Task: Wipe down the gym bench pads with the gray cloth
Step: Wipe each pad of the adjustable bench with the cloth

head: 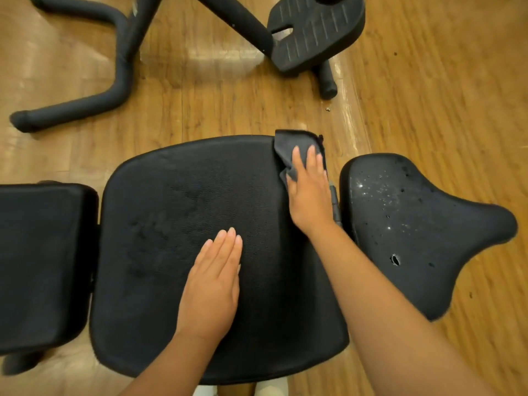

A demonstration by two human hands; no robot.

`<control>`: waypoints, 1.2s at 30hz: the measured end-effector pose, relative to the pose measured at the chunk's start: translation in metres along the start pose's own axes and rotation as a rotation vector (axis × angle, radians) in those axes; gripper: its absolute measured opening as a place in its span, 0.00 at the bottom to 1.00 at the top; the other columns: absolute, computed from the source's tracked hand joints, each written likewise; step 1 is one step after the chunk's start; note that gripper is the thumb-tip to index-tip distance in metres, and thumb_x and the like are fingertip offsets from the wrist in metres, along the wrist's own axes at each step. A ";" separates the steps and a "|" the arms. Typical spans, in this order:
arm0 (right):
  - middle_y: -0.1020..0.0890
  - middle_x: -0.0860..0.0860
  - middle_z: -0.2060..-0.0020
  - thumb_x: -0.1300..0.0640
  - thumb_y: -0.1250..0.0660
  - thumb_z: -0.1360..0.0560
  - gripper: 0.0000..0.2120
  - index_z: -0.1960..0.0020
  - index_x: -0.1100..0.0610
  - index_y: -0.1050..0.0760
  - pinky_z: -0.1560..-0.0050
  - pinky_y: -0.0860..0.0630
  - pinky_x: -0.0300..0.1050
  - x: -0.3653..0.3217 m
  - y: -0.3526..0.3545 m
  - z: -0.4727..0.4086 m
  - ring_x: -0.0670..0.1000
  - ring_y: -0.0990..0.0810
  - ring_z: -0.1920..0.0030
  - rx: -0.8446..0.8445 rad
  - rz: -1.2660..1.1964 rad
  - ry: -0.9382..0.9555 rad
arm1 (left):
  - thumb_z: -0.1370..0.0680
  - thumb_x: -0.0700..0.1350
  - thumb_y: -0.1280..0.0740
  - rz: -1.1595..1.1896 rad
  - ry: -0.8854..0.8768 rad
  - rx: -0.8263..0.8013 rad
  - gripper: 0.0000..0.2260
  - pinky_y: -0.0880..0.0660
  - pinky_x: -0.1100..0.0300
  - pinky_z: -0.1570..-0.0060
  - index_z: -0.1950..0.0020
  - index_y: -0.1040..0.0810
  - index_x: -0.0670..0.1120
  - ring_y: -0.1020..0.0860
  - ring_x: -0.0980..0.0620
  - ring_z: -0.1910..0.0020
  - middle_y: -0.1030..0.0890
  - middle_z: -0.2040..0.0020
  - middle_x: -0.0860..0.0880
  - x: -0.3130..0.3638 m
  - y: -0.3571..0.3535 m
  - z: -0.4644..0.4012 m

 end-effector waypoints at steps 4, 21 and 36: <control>0.52 0.55 0.24 0.56 0.50 0.18 0.24 0.24 0.53 0.50 0.26 0.55 0.52 -0.009 0.008 -0.055 0.56 0.57 0.25 -0.038 -0.017 0.000 | 0.22 0.40 0.46 0.004 -0.007 0.011 0.20 0.43 0.52 0.30 0.31 0.30 0.38 0.35 0.47 0.29 0.29 0.31 0.42 0.000 0.001 -0.001; 0.37 0.54 0.28 0.61 0.28 0.37 0.41 0.28 0.54 0.39 0.30 0.51 0.48 0.004 -0.026 0.234 0.53 0.42 0.29 -0.135 0.132 0.040 | 0.21 0.41 0.48 -0.020 -0.009 -0.004 0.20 0.45 0.53 0.29 0.31 0.31 0.36 0.33 0.44 0.30 0.29 0.31 0.40 0.001 0.002 0.001; 0.34 0.54 0.28 0.60 0.32 0.35 0.38 0.27 0.55 0.40 0.30 0.48 0.49 -0.039 -0.045 0.285 0.50 0.46 0.26 -0.032 0.017 -0.132 | 0.21 0.41 0.48 -0.030 -0.030 -0.005 0.21 0.48 0.56 0.29 0.32 0.31 0.35 0.33 0.42 0.31 0.29 0.32 0.38 0.000 0.003 -0.002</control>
Point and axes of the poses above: each hand's wrist, its own z-axis away from the middle knuckle, its own y-axis out of the back of the hand, x = y × z, the point moved 6 cm from there along -z, towards the middle knuckle
